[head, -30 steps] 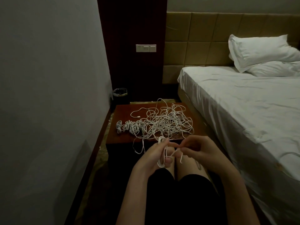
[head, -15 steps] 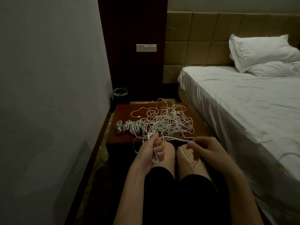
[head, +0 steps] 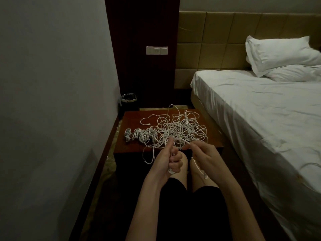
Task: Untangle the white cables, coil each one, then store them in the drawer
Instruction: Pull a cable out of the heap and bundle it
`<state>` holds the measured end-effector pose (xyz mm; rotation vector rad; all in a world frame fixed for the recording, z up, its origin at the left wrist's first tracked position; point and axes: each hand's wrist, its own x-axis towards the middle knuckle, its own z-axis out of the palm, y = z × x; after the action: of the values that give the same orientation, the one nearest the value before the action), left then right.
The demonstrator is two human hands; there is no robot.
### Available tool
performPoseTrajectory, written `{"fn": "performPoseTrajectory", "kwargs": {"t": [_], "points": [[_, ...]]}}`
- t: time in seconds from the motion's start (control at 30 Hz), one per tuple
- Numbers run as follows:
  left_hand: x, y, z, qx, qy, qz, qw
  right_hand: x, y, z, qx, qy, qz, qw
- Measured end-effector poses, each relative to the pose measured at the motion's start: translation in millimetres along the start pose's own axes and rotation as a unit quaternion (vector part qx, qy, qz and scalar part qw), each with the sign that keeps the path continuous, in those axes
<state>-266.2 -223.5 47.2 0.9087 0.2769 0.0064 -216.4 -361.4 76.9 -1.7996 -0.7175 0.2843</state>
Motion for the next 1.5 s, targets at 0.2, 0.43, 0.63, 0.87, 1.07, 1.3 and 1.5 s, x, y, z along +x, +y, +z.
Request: {"fn": "performPoseTrajectory", "kwargs": {"t": [0.2,0.43,0.63,0.87,1.07,1.3,1.5], "points": [[-1.3,0.7,1.1,0.069,-0.008,0.010,0.998,0.2,3.7,7.1,-0.114,-0.042,-0.018,0.992],[4.2,1.3,9.6,-0.001,0.090,0.038,0.995,-0.1,4.1,10.3,-0.072,-0.013,-0.027,0.997],[17.1,10.5,20.8,-0.049,0.092,0.087,0.991,-1.4,-1.9,12.8,-0.021,0.042,-0.037,0.998],[20.9,7.9,33.3,-0.138,0.086,0.091,0.982,-3.5,-1.6,10.9,-0.042,0.035,-0.032,0.998],[14.5,14.4,23.2,-0.249,0.079,0.101,0.960,-5.2,-0.1,-14.0,-0.039,-0.009,-0.012,0.999],[8.2,9.1,22.7,-0.081,0.008,0.033,0.996,-7.7,4.3,-2.4,-0.169,-0.045,-0.016,0.984],[2.8,7.5,21.6,-0.023,0.038,0.040,0.998,-6.1,6.0,-9.4,-0.302,-0.010,-0.017,0.953]]}}
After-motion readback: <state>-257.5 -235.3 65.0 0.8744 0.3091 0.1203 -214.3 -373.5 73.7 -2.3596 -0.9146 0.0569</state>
